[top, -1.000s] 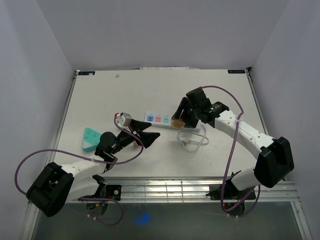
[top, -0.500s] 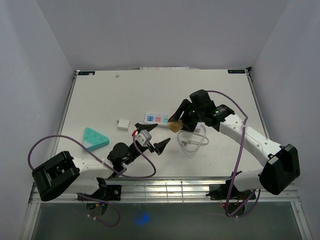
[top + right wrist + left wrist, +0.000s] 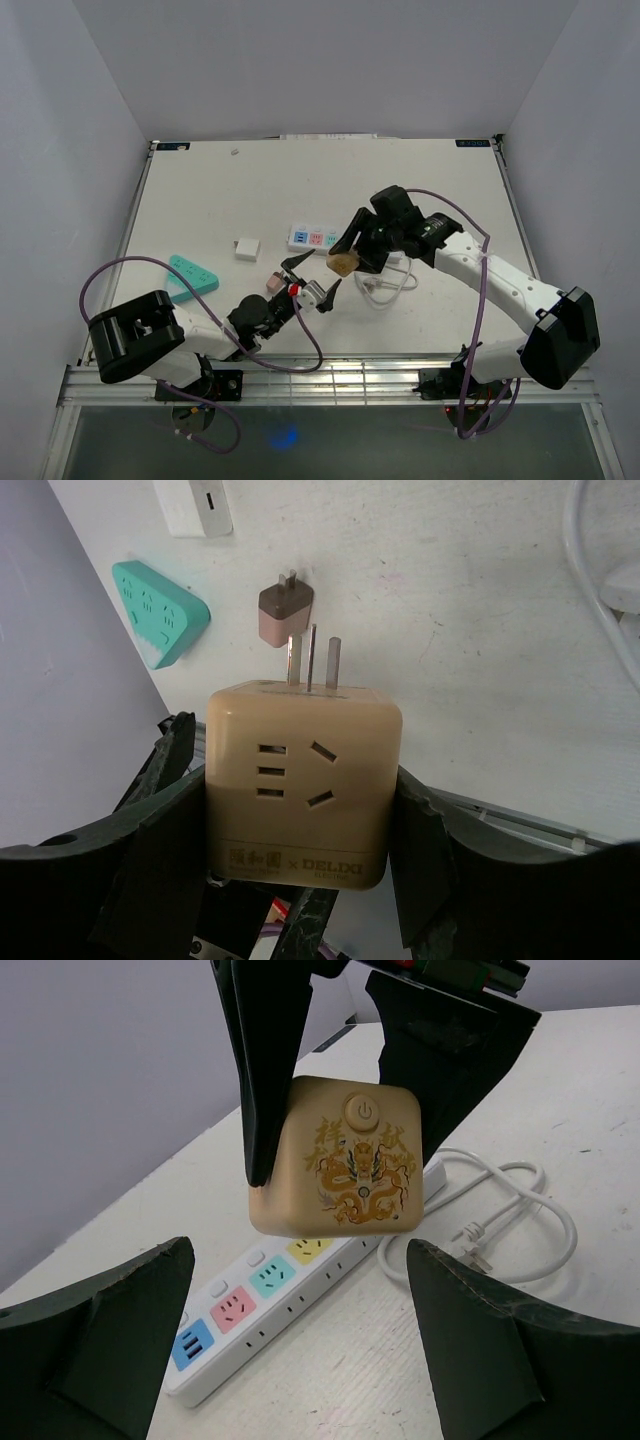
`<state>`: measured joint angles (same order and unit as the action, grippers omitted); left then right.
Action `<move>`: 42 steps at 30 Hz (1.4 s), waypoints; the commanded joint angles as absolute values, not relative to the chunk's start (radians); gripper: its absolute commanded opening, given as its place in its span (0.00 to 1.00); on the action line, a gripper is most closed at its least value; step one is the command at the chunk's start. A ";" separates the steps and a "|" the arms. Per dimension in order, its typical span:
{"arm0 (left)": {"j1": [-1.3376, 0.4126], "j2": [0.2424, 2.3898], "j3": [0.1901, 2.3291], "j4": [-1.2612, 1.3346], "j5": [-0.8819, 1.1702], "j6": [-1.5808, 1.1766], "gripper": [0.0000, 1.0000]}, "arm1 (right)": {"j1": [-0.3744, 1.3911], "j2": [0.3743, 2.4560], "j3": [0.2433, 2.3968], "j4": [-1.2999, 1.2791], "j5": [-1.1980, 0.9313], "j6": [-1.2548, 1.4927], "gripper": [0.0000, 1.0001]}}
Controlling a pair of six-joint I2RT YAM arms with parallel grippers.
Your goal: Insert the plug
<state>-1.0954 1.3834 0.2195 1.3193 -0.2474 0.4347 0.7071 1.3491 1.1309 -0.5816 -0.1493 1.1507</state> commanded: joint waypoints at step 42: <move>-1.201 1.399 0.272 1.385 -0.315 0.528 0.08 | 0.788 1.408 1.143 -0.506 -0.057 1.160 0.64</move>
